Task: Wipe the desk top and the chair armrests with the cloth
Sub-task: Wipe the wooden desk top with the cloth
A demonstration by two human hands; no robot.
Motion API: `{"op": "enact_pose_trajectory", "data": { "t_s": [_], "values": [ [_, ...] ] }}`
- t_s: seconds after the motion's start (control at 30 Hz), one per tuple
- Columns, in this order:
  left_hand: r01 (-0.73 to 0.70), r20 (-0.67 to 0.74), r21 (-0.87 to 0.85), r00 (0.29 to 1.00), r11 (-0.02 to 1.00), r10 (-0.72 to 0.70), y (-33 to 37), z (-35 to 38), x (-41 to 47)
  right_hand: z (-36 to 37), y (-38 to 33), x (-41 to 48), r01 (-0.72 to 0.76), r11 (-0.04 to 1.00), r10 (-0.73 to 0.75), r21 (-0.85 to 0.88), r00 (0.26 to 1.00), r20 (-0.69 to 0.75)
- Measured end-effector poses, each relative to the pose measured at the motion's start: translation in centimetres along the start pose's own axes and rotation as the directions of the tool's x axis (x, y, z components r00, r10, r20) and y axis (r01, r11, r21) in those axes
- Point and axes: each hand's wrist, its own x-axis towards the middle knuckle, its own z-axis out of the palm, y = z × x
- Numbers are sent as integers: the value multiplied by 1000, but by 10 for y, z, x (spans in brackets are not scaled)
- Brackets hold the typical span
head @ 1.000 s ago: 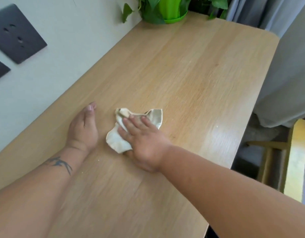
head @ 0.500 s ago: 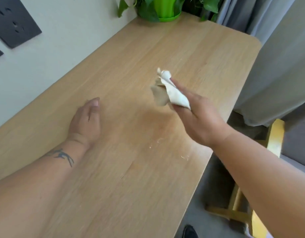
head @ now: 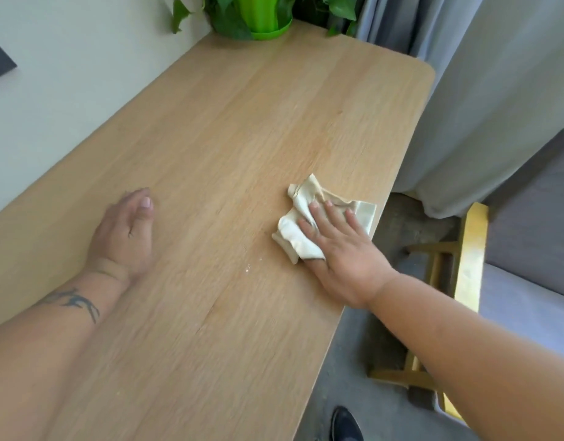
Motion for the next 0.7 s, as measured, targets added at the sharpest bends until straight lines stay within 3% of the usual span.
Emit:
{"op": "enact_pose_trajectory", "data": {
  "t_s": [0.27,0.33,0.4,0.47,0.57,0.7],
  "values": [
    [117,104,-175,990,978,-99,-1,-14,-2,51,-143,-62,290,925,-313,247,948,60],
    [131,112,-208,988,969,-110,-4,-23,-5,40,-159,-63,228,852,-261,471,965,5],
    [159,90,-200,986,967,-144,-14,-35,-12,18,-161,-50,132,705,-110,697,991,-76],
    [212,46,-197,977,957,-207,-29,-48,-22,-5,-154,-26,81,627,33,775,991,-130],
    [277,-75,-297,947,914,-312,-56,-65,-43,-23,-146,29,116,779,37,616,973,-229],
    [316,-136,-396,908,862,-395,-85,-69,-77,5,-150,101,72,987,-66,145,997,-44]
  ]
}}
